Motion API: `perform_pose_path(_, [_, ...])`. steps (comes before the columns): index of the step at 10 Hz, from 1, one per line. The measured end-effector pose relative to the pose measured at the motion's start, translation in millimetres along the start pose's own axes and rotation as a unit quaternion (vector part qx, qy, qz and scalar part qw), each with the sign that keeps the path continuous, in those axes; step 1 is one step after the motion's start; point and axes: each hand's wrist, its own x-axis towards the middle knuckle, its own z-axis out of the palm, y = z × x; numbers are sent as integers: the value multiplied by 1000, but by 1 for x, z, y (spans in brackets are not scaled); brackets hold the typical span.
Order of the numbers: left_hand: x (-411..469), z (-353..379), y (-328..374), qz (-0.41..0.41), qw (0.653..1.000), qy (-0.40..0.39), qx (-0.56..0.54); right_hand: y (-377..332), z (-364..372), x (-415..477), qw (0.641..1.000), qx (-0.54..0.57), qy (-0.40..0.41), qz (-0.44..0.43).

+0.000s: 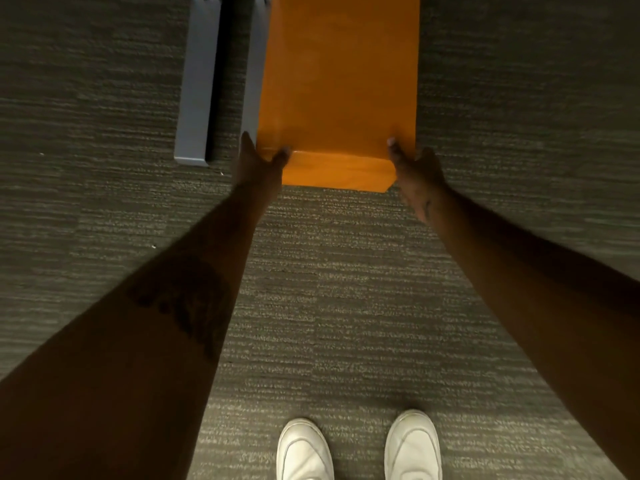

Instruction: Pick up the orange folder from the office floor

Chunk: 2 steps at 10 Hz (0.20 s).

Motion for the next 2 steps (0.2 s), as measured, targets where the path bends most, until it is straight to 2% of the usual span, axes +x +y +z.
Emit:
perform_pose_path(1, [-41, 2, -11, -16, 996, -49, 79, 14, -14, -25, 991, -129, 20, 17])
perform_pose_path(2, [-79, -1, -20, 18, 989, -50, 141, 26, -29, -59, 977, -212, 32, -5])
